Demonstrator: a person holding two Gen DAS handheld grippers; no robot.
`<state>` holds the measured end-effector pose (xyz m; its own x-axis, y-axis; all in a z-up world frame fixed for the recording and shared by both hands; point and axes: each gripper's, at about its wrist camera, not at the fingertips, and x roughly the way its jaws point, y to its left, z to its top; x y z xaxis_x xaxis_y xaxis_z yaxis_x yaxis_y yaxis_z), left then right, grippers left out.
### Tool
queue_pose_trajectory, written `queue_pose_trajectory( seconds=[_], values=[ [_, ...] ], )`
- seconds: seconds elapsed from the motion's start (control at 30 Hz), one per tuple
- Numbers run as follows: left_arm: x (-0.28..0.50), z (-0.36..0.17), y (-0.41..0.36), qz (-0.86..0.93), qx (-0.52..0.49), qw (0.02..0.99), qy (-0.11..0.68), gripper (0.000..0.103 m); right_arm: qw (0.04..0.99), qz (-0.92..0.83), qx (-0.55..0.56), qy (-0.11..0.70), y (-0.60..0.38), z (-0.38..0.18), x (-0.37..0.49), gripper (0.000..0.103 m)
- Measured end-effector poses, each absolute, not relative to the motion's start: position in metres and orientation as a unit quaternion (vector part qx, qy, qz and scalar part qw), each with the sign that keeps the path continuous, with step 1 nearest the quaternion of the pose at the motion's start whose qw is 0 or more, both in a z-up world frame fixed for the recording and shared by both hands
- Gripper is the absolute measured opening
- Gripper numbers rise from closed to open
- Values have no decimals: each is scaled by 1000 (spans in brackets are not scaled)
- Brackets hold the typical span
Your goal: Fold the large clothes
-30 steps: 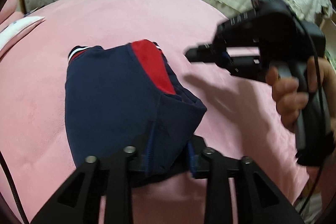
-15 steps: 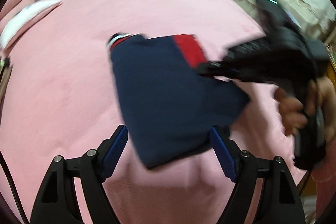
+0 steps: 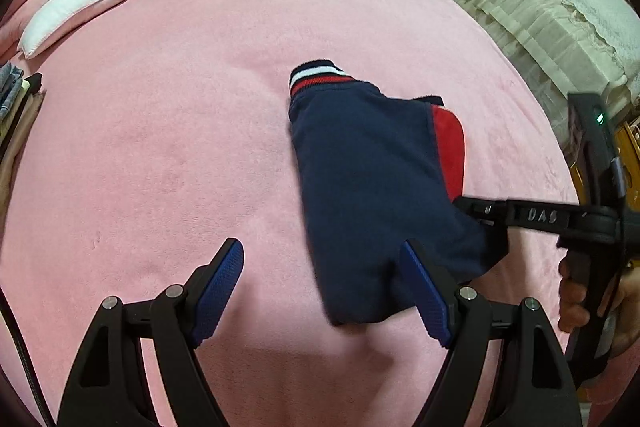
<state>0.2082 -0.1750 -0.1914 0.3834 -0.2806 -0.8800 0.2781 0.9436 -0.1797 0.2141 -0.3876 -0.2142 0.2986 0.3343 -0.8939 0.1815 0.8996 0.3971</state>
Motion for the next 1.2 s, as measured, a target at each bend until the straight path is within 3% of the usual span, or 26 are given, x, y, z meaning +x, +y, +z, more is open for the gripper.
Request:
queue_pose_trajectory(
  seconds=[0.13, 0.17, 0.23, 0.67, 0.9, 0.97, 1.03, 1.07, 1.1, 1.17, 1.2],
  values=[
    [204, -191, -178, -166, -4, 830, 533, 79, 763, 36, 238, 600, -392, -217, 206, 26],
    [202, -193, -178, -164, 0, 828, 536, 79, 759, 35, 245, 602, -393, -218, 204, 25],
    [198, -195, -178, -163, 5, 825, 541, 79, 752, 58, 263, 601, -392, -223, 198, 3],
    [182, -212, -171, -106, 45, 793, 599, 79, 763, -25, 211, 610, -375, -215, 167, 8],
    [181, -190, -163, -66, 21, 787, 614, 79, 784, -46, 152, 600, -351, -184, 149, 8],
    [180, -180, -162, -62, 16, 791, 608, 83, 787, -47, 141, 598, -346, -176, 146, 9],
    [180, -172, -161, -58, 14, 794, 605, 87, 791, -48, 127, 597, -341, -167, 145, 15],
    [180, -169, -160, -56, 13, 796, 603, 87, 794, -48, 120, 594, -338, -161, 144, 25],
    [181, -165, -160, -54, 14, 798, 600, 87, 798, -44, 117, 590, -336, -155, 142, 44],
    [181, -161, -160, -49, 19, 800, 598, 87, 806, -32, 120, 579, -331, -145, 141, 65],
    [181, -159, -160, -46, 23, 803, 594, 87, 810, -28, 119, 573, -331, -139, 139, 66]
  ],
)
